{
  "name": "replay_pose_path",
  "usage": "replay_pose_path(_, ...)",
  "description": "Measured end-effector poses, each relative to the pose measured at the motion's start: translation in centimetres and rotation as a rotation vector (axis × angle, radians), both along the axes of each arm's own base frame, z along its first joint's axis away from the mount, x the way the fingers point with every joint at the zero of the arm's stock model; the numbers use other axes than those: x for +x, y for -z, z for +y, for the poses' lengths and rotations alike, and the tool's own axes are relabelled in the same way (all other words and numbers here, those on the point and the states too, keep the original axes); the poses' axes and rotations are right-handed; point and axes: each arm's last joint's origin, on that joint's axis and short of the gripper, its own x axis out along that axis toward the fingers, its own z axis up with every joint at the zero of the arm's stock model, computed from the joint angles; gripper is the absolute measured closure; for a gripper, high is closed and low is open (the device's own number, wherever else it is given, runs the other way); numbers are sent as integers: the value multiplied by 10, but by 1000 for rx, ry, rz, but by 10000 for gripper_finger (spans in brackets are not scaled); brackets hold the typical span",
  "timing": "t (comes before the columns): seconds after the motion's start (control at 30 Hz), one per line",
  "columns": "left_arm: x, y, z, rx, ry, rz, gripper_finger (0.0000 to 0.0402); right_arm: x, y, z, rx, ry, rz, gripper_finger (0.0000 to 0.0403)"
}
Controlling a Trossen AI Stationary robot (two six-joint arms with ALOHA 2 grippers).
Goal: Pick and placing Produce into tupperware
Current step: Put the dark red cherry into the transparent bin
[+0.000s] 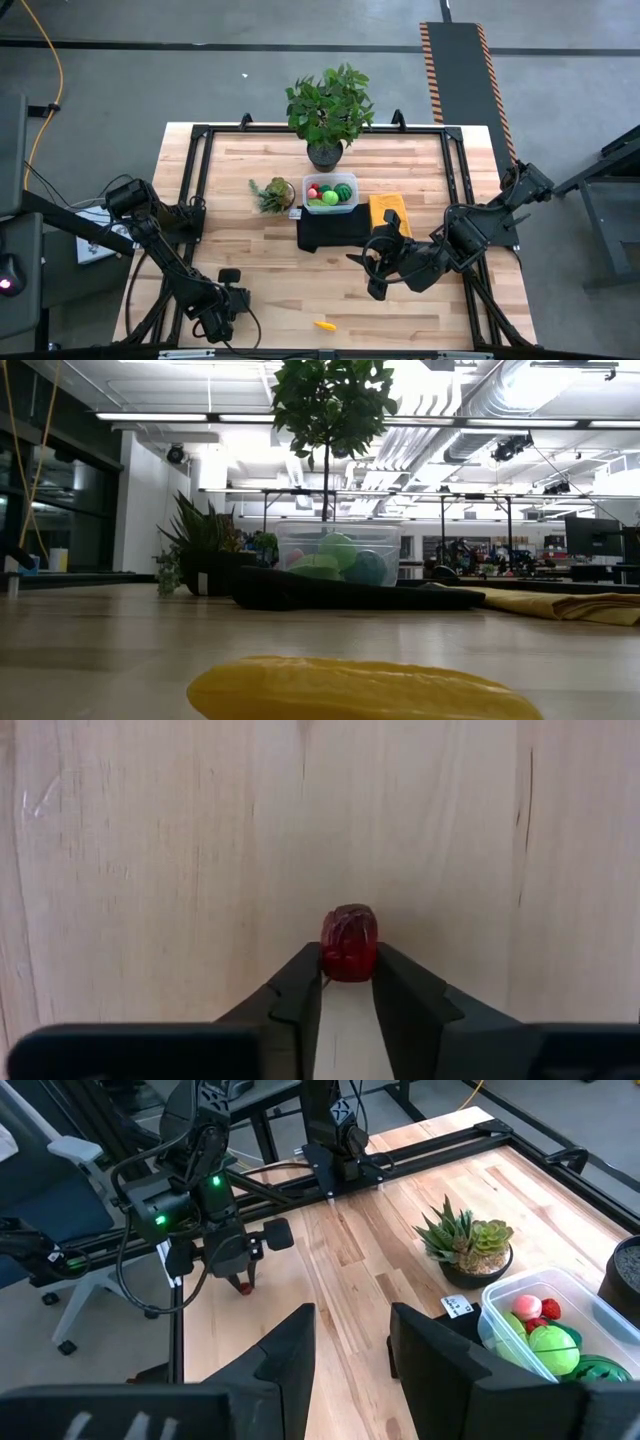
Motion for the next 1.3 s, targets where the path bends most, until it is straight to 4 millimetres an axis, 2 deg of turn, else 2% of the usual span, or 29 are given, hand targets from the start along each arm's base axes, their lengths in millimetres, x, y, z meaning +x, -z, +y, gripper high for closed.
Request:
replay_pose_path(0.3,0,0,0,-5,0,-4,349,0,0,0,0,0,0,279)
replay_pose_path(0.7,7,-7,-7,-37,-4,-48,349,0,0,0,-2,3,-1,279)
replay_pose_path(1.0,38,-30,-3,-46,-5,-135,348,0,-1,0,-8,10,-14,279)
replay_pose_path(1.3,75,-47,23,-15,-13,-199,348,5,-10,3,-34,-30,-91,279)
